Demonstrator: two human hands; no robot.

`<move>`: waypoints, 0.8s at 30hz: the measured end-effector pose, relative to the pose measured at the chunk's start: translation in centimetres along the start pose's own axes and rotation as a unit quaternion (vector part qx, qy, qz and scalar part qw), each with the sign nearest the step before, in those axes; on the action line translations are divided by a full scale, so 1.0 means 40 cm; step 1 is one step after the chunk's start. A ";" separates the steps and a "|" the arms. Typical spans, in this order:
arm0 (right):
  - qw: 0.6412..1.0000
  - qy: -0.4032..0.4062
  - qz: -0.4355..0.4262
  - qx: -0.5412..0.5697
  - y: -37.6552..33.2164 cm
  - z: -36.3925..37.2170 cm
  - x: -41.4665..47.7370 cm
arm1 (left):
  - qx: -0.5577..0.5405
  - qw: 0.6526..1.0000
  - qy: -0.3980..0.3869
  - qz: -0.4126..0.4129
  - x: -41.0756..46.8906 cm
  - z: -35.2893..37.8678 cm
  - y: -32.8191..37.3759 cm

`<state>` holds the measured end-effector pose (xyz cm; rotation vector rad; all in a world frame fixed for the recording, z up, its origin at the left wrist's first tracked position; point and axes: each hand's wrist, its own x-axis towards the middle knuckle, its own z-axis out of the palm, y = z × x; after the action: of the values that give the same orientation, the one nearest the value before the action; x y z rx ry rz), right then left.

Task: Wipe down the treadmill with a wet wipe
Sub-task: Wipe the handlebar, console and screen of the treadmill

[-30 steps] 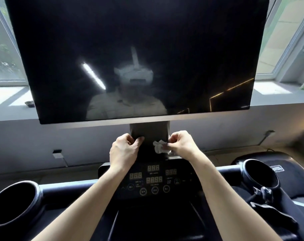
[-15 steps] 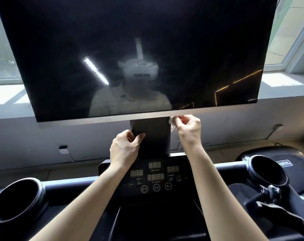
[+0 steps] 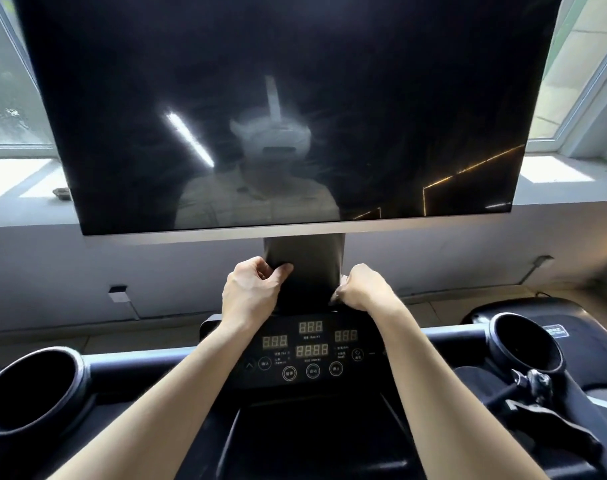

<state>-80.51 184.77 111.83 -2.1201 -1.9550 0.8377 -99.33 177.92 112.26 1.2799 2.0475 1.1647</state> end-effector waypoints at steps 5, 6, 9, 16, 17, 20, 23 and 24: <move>0.993 0.112 0.001 0.033 -0.003 0.016 -0.050 | 0.063 0.997 -0.043 0.013 0.017 -0.027 0.000; 0.990 0.141 -0.002 0.012 -0.014 0.025 -0.071 | 0.073 0.996 -0.050 0.015 0.019 -0.031 -0.002; 0.979 0.198 -0.040 -0.035 -0.074 0.051 -0.128 | 0.099 0.993 -0.065 0.024 0.018 -0.041 -0.012; 0.980 0.123 -0.147 -0.049 -0.259 0.177 -0.146 | 0.106 0.993 -0.047 0.012 0.025 -0.086 -0.065; 0.981 0.114 -0.151 -0.042 -0.258 0.178 -0.144 | 0.104 0.993 -0.050 0.014 0.028 -0.101 -0.078; 0.977 0.150 -0.150 -0.011 -0.205 0.140 -0.147 | 0.103 0.990 -0.089 0.047 0.034 -0.122 -0.101; 0.965 0.230 -0.107 0.061 -0.144 0.092 -0.137 | 0.089 0.985 -0.120 0.087 0.030 -0.113 -0.098; 0.960 0.243 -0.095 0.098 -0.125 0.079 -0.127 | 0.085 0.984 -0.122 0.095 0.028 -0.104 -0.093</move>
<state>-86.42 179.83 113.00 -1.7750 -1.7005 0.4021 -104.75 176.38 111.44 1.6443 1.9083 0.8733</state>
